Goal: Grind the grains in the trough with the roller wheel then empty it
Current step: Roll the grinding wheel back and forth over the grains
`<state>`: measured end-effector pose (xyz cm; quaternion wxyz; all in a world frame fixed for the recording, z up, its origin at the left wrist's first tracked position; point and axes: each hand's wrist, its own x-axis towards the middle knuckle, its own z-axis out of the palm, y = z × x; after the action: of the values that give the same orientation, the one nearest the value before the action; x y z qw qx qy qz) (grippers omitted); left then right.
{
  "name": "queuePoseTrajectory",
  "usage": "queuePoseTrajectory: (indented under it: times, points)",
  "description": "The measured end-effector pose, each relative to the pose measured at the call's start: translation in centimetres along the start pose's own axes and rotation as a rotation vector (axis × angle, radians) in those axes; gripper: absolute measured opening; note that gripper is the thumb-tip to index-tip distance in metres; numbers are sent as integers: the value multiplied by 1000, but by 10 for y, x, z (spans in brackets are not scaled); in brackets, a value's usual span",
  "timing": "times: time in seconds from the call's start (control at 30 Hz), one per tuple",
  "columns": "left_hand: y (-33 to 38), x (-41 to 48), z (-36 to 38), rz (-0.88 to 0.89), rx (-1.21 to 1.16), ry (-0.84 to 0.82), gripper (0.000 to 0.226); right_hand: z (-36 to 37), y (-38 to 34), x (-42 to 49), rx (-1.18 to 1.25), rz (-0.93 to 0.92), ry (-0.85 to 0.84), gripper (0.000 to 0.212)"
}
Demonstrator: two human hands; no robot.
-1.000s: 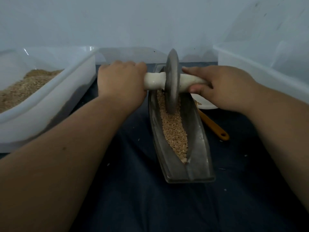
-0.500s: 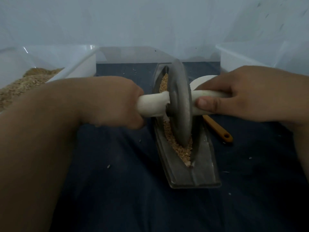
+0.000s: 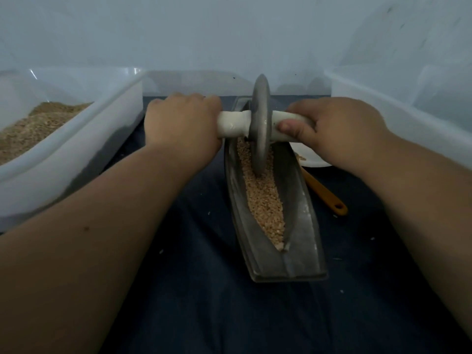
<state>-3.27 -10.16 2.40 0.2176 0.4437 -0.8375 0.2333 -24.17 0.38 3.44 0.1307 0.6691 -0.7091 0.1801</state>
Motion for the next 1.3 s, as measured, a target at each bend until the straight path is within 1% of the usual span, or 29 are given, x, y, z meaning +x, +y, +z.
queuePoseTrajectory:
  times: [0.07,0.13,0.17,0.23,0.33,0.37,0.43,0.57,0.63,0.67,0.7,0.77,0.83,0.87,0.9,0.97,1.03,1.13,1.2,1.3]
  points:
    - [-1,-1,0,14,-15,-7,15,0,1,0,-10,-1,-10,68]
    - [-4,-3,-5,50,-43,-50,14,-6,2,-3,4,8,-76,74]
    - [-7,-4,-10,73,-55,-95,16,-10,2,-4,26,8,-125,77]
    - [-15,-7,-21,138,-85,-237,23,-23,0,-9,96,-13,-225,79]
    - [-23,-16,-39,210,-176,-483,30,-41,-6,-21,151,-70,-296,76]
    - [-24,-19,-44,219,-208,-532,32,-46,-8,-25,157,-88,-306,73]
    - [-24,-24,-50,227,-242,-576,33,-52,-12,-30,151,-110,-335,69]
    - [-22,-23,-47,221,-250,-562,32,-59,-9,-30,106,-139,-495,66]
    - [-21,-21,-42,224,-226,-476,27,-58,-2,-29,128,-129,-544,55]
    - [-21,-21,-38,219,-207,-410,26,-54,1,-28,142,-121,-534,49]
    - [-20,-21,-35,202,-189,-344,24,-48,3,-26,159,-113,-490,45]
    - [-15,-20,-27,136,-165,-245,22,-30,4,-20,137,-106,-319,47]
    - [-10,-14,-18,51,-146,-192,19,-11,3,-12,-29,-117,-143,55]
    - [-9,-11,-14,22,-136,-169,19,-4,3,-9,-104,-123,-81,57]
    - [-9,-9,-11,9,-135,-147,24,0,3,-6,-140,-127,-48,57]
    - [-12,-8,-9,29,-205,-125,32,0,7,-3,-124,-130,-55,60]
    - [-19,-12,-13,100,-305,-145,34,-4,10,-4,-67,-130,-113,62]
    - [-29,-17,-32,190,-417,-265,29,-14,5,-10,36,-126,-211,61]
    - [-31,-19,-45,230,-412,-366,28,-27,1,-14,70,-112,-283,56]
    - [-31,-23,-58,281,-357,-496,23,-47,-2,-24,101,-118,-426,65]
